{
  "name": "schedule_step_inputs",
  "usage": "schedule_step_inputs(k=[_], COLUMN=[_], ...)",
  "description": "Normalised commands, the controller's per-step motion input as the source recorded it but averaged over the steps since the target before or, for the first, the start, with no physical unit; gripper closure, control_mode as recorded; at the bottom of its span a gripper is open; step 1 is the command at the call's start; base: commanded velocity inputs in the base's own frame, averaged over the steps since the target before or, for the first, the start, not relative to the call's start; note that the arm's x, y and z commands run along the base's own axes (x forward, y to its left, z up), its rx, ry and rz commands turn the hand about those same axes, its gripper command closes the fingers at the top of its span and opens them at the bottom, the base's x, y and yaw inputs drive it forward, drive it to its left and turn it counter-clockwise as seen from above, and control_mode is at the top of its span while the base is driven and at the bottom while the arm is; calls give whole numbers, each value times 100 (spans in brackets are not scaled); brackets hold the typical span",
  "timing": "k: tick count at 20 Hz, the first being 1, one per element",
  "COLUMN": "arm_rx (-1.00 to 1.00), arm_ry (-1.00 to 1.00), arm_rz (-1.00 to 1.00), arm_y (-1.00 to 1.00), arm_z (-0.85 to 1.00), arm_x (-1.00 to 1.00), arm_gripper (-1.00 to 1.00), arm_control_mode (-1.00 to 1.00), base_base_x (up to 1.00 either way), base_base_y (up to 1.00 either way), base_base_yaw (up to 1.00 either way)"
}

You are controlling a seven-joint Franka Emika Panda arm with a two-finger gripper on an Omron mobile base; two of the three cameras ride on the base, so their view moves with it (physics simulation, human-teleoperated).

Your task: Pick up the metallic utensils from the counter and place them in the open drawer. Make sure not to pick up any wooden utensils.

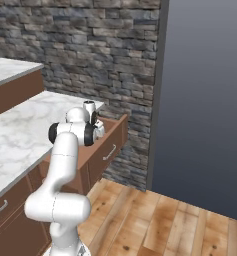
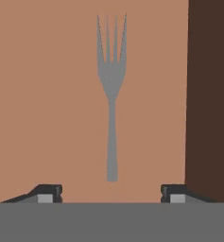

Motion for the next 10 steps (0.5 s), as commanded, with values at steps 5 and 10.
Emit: schedule_step_inputs(k=[5,10], arm_rx=[0,-6], arm_ry=[3,10], arm_rz=[-1,-6], arm_y=[0,-26], arm_z=[0,-9], arm_x=[0,-6], arm_gripper=[-100,-100], arm_control_mode=[-100,-100], base_base_x=[0,0], base_base_y=[0,0], base_base_yaw=[0,0])
